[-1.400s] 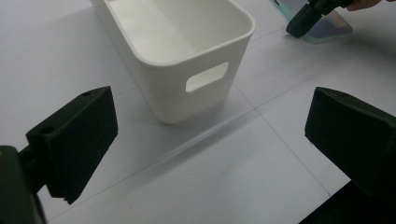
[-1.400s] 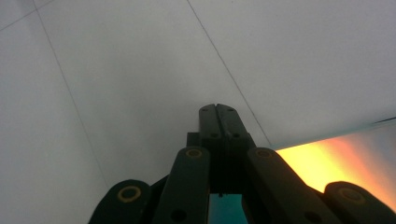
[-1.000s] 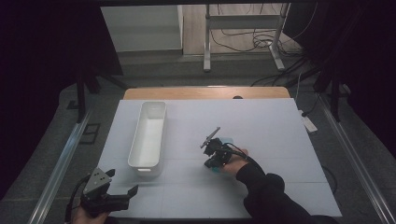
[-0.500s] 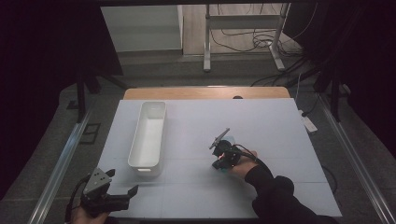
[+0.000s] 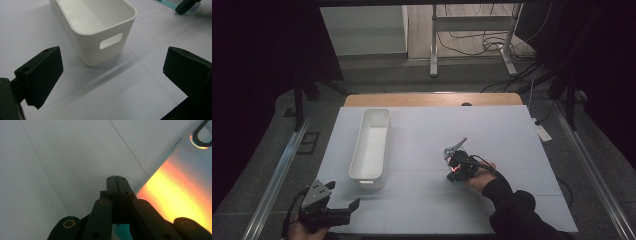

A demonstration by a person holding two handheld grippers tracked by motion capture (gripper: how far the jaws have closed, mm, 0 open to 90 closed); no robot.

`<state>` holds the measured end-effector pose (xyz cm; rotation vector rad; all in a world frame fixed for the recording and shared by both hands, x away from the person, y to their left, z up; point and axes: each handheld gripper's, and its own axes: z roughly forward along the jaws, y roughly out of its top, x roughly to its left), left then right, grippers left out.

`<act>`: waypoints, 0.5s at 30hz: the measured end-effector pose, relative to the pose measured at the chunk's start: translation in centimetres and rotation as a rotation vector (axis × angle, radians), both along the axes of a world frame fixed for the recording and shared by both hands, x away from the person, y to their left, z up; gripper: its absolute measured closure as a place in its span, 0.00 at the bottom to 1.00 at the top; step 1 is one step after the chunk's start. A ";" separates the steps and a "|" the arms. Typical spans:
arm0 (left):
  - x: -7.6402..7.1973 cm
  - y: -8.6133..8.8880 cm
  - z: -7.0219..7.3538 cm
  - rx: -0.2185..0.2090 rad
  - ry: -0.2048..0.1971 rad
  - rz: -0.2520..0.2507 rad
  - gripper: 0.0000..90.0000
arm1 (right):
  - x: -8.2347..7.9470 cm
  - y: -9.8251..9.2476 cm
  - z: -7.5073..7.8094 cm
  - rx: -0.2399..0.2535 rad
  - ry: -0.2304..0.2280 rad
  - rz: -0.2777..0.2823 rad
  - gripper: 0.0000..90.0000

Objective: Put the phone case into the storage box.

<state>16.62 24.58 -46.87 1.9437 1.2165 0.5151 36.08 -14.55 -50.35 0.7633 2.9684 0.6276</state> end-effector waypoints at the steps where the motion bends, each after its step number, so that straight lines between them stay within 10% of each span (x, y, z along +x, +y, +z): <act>1: 0.0 0.0 0.0 0.000 0.000 0.000 0.04 | 0.0 -0.2 0.0 0.002 0.001 -0.011 0.99; 15: 0.0 0.0 0.0 0.001 0.002 0.001 0.04 | 0.4 -2.5 0.2 -0.008 -0.005 -0.048 0.99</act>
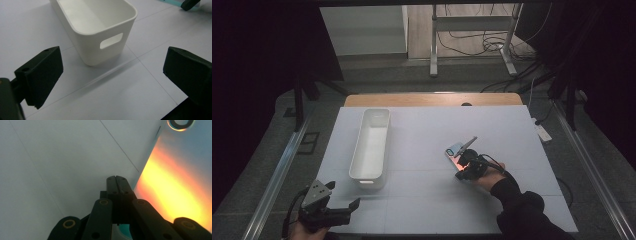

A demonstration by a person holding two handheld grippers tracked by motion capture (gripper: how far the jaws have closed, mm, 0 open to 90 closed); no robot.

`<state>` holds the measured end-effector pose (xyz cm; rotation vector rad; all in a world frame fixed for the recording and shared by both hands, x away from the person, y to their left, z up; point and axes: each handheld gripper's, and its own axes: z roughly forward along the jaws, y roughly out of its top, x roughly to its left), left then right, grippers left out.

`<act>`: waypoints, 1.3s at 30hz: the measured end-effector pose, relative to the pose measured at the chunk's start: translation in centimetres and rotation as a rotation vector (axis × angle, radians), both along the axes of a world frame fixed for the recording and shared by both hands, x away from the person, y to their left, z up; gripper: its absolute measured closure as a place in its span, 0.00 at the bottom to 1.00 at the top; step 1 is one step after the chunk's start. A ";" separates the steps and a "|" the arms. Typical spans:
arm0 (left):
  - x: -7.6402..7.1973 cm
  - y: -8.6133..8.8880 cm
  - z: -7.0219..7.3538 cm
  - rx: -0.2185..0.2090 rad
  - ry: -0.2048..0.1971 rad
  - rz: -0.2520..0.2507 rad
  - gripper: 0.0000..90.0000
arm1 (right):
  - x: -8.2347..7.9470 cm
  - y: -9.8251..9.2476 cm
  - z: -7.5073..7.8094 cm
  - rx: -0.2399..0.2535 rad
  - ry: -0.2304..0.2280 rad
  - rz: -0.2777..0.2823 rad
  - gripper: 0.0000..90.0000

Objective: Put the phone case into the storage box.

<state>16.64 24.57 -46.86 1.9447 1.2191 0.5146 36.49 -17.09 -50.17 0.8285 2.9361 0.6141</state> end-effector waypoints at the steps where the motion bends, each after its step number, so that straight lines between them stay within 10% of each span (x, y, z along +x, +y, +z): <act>1: 0.0 0.0 0.0 0.000 0.000 0.000 0.04 | 0.0 -0.3 0.0 0.000 0.000 -0.009 0.99; 39: 0.0 -0.1 0.0 0.002 0.004 0.001 0.04 | 0.4 -2.4 0.9 0.011 -0.019 -0.065 0.99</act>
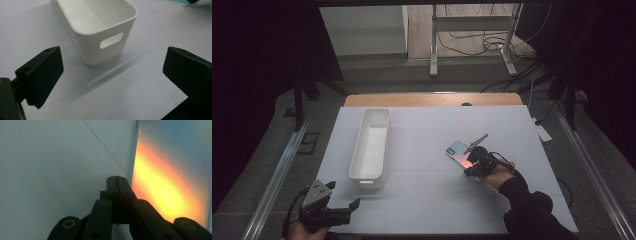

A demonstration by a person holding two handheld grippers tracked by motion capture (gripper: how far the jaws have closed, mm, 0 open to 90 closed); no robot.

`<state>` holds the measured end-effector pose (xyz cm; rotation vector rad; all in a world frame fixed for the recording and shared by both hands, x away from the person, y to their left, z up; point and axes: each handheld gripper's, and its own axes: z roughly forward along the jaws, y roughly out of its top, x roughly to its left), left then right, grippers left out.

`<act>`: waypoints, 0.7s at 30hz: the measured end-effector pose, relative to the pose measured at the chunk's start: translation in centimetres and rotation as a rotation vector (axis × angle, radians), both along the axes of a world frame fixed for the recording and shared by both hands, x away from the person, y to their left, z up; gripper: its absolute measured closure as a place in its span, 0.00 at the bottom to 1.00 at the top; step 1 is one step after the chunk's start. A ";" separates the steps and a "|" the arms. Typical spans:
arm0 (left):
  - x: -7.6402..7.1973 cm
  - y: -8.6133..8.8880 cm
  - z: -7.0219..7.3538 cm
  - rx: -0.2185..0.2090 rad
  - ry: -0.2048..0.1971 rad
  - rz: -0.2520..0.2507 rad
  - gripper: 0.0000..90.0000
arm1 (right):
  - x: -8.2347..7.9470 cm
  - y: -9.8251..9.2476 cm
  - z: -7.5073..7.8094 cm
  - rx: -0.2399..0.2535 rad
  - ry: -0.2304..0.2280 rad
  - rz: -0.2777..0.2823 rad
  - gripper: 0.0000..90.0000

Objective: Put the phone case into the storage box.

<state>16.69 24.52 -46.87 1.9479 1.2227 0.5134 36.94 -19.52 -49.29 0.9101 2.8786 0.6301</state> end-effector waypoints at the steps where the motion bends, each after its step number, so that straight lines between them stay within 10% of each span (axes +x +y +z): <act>1: 0.0 0.0 0.0 0.001 0.000 0.000 0.04 | 0.0 0.0 0.1 0.002 -0.001 -0.001 0.99; 21: 0.1 -0.1 0.0 0.008 0.004 -0.002 0.05 | 1.0 -1.0 2.0 -0.005 -0.061 -0.078 0.64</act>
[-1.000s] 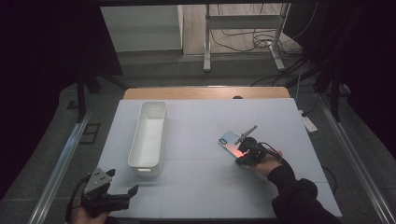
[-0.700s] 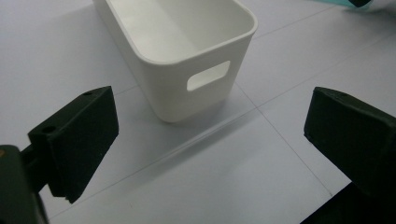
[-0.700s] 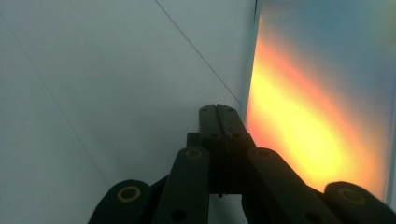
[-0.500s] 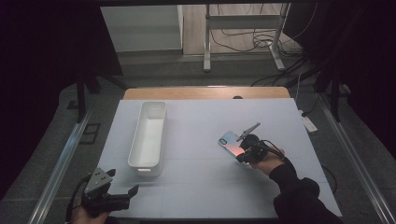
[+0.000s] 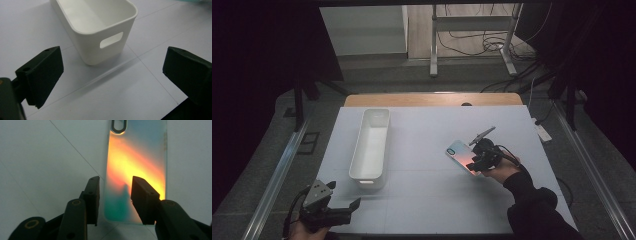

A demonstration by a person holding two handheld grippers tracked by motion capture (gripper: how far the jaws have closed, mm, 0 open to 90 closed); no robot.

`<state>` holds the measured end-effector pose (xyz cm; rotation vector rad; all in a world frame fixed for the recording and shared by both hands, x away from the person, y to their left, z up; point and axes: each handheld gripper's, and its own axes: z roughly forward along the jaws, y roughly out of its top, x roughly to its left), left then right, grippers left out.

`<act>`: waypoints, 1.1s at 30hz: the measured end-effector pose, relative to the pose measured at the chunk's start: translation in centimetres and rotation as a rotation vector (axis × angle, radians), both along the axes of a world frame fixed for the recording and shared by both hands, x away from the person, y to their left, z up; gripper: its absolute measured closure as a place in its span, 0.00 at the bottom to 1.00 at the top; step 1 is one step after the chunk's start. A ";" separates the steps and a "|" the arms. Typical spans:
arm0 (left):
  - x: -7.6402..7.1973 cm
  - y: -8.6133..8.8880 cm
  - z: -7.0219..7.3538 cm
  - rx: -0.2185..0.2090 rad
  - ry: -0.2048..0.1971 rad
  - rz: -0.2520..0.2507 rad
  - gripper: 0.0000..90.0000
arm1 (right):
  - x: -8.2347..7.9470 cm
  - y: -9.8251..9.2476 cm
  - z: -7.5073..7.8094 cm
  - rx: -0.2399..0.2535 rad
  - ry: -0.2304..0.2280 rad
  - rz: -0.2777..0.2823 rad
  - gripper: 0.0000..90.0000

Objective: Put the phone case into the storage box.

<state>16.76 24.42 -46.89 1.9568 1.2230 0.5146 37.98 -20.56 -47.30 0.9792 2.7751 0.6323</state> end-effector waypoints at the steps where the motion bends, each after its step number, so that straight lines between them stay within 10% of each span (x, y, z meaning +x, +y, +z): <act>1: 0.0 0.0 0.0 0.000 0.000 0.000 0.05 | 0.1 0.0 0.0 0.000 -0.001 -0.002 0.62; 33: 0.0 0.0 0.0 0.000 0.000 -0.002 0.05 | 2.2 -0.1 0.0 -0.023 -0.016 -0.066 0.00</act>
